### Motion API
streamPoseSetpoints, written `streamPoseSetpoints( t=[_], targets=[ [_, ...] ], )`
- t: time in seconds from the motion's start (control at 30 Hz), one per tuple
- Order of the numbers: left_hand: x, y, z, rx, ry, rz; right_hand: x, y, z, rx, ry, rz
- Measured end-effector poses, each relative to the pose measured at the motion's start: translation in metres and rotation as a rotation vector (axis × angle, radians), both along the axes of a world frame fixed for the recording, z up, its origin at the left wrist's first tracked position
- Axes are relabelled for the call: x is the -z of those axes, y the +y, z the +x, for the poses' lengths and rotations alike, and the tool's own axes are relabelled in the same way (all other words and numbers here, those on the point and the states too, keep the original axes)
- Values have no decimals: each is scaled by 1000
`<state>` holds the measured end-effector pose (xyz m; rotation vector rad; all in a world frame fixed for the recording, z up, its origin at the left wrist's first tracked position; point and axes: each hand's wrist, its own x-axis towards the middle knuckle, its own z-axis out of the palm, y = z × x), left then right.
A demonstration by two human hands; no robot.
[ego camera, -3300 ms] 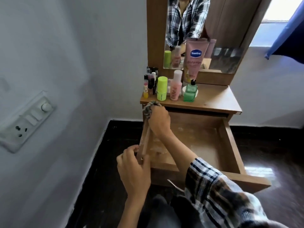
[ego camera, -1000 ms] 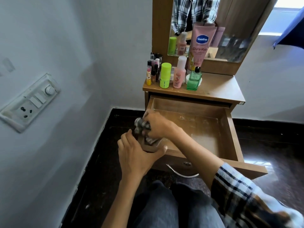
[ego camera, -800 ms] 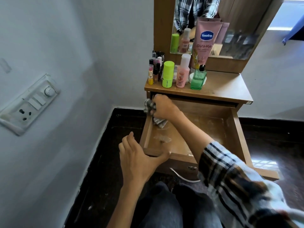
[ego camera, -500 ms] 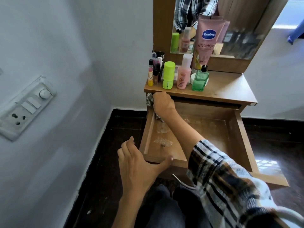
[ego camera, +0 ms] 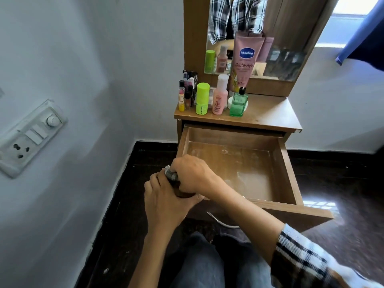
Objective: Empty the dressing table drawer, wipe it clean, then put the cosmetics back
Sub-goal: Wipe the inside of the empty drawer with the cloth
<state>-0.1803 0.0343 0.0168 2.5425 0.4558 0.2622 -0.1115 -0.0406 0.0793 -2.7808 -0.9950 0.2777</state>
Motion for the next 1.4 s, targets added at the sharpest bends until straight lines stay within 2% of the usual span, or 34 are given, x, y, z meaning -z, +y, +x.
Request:
streamPoseSetpoints(
  t=[0.2, 0.37, 0.67, 0.97, 1.13, 1.27, 1.4],
  targets=[
    [4, 2, 3, 29, -4, 22, 14, 3, 14, 154, 13, 103],
    [8, 1, 0, 61, -55, 60, 14, 3, 63, 347, -8, 173],
    [12, 2, 2, 26, -22, 53, 14, 28, 134, 476, -112, 88],
    [10, 0, 0, 12, 7, 29, 9, 28, 129, 377, -103, -30],
    [6, -1, 1, 0, 39, 13, 4, 27, 78, 233, -39, -64],
    [9, 1, -1, 8, -83, 54, 6, 18, 25, 170, 42, -27],
    [11, 3, 2, 15, 6, 129, 6, 8, -4, 158, 119, 23]
  ],
)
